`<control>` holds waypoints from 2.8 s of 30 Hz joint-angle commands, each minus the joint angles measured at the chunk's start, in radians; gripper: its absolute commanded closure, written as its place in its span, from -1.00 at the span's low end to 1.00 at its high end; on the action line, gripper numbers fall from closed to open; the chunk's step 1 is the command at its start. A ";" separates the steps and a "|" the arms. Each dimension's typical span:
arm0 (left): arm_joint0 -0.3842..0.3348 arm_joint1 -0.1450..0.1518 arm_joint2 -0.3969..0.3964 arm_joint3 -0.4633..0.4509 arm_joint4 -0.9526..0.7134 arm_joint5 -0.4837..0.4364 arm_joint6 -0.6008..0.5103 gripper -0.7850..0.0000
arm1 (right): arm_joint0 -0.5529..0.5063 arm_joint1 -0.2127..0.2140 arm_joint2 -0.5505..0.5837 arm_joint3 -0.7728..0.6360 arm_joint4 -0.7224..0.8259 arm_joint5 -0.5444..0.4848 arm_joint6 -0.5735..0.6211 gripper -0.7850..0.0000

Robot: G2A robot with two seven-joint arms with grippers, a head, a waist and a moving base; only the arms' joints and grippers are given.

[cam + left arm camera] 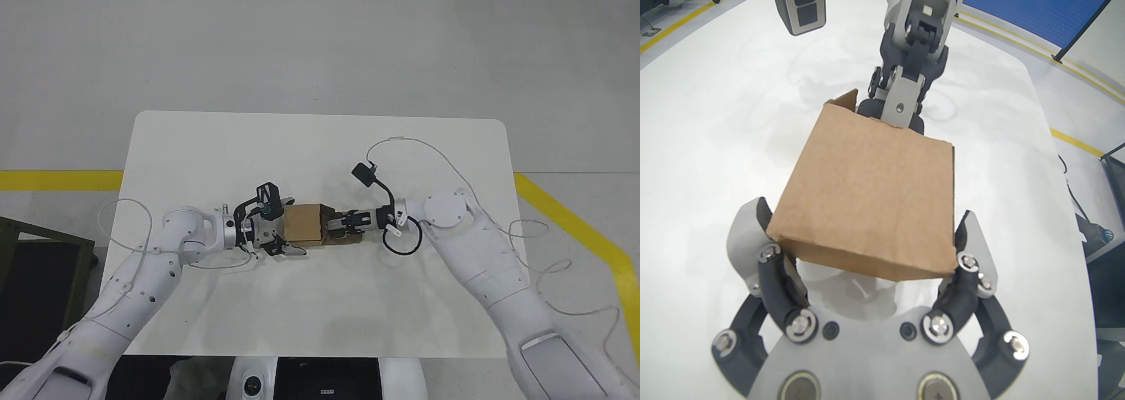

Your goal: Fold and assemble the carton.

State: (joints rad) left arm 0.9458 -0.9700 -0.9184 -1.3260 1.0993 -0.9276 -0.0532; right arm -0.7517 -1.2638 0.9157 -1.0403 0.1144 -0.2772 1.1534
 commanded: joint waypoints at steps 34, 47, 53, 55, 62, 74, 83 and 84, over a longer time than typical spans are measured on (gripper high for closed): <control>0.006 -0.019 -0.007 0.019 0.009 -0.036 -0.001 -1.00 | 0.067 -0.048 -0.098 0.105 0.072 -0.089 0.021 1.00; 0.005 -0.025 -0.008 0.027 0.012 -0.049 -0.005 -1.00 | 0.089 -0.080 -0.143 0.162 0.112 -0.122 0.020 1.00; 0.007 -0.027 -0.013 0.035 0.010 -0.052 -0.004 -1.00 | 0.102 -0.066 -0.113 0.158 0.092 -0.098 0.046 1.00; 0.007 -0.027 -0.014 0.036 0.010 -0.053 -0.005 -1.00 | 0.100 -0.054 -0.093 0.142 0.074 -0.080 0.053 1.00; 0.009 -0.029 -0.020 0.036 0.009 -0.055 -0.005 -1.00 | 0.059 -0.002 0.000 0.025 0.003 0.005 0.075 0.74; 0.016 -0.030 -0.031 0.041 0.005 -0.056 -0.009 -1.00 | -0.095 0.086 0.178 -0.208 -0.129 0.166 0.100 0.53; 0.020 -0.032 -0.034 0.036 0.006 -0.060 -0.015 -1.00 | -0.165 0.108 0.202 -0.268 -0.186 0.191 0.072 0.20; 0.020 -0.033 -0.034 0.037 0.006 -0.060 -0.015 -1.00 | -0.166 0.109 0.200 -0.263 -0.190 0.187 0.067 0.18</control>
State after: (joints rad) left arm 0.9661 -1.0024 -0.9519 -1.2897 1.1048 -0.9870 -0.0678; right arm -0.9165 -1.1559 1.1176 -1.3089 -0.0706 -0.0857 1.2259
